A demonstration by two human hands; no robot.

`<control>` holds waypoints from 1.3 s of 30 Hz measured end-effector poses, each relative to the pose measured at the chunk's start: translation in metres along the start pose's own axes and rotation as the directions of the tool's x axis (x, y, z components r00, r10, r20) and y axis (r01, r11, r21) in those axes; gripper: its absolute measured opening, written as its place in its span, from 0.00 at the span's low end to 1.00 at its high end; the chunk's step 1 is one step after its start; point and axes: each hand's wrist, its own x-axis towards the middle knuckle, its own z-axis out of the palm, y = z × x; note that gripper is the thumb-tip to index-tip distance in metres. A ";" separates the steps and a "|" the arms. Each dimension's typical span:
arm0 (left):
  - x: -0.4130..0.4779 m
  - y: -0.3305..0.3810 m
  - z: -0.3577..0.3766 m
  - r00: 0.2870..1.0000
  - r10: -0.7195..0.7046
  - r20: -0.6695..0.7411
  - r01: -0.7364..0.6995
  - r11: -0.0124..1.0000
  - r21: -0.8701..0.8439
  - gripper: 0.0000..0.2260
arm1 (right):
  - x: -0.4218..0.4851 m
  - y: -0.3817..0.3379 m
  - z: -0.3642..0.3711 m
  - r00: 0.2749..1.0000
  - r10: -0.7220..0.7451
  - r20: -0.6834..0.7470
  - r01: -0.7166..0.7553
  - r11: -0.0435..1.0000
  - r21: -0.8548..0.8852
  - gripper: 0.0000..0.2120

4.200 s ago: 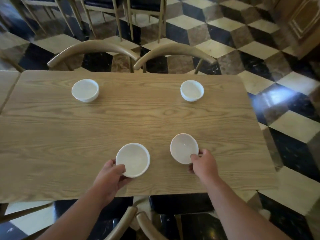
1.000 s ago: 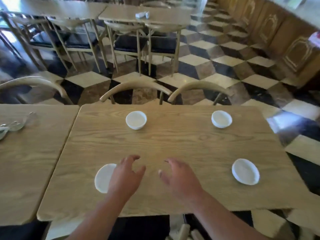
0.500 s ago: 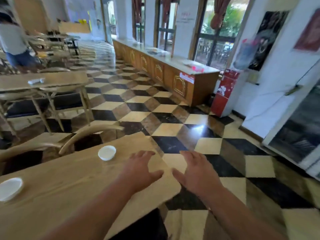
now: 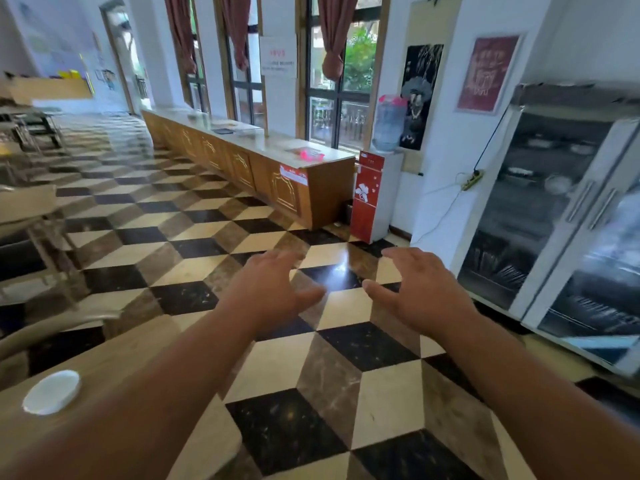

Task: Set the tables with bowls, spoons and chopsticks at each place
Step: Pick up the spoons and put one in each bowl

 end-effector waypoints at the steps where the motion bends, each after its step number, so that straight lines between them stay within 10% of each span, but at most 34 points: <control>1: 0.014 0.008 0.000 1.000 0.013 -0.001 -0.013 1.000 -0.003 0.37 | 0.013 0.005 -0.003 1.000 0.002 -0.012 -0.002 1.000 -0.001 0.36; 19: 0.430 -0.015 0.022 0.998 0.043 0.047 -0.040 0.997 -0.068 0.32 | 0.415 0.065 0.025 0.999 0.041 0.026 -0.039 0.997 -0.070 0.31; 26: 0.544 -0.103 0.024 0.980 -0.194 0.045 0.197 0.979 -0.056 0.33 | 0.591 0.015 0.096 0.980 -0.144 0.138 0.143 0.990 0.021 0.34; 39: 0.654 -0.361 -0.021 0.635 -0.772 -0.028 0.770 0.636 -0.054 0.23 | 0.886 -0.233 0.271 0.635 -0.698 0.332 0.667 0.712 0.221 0.30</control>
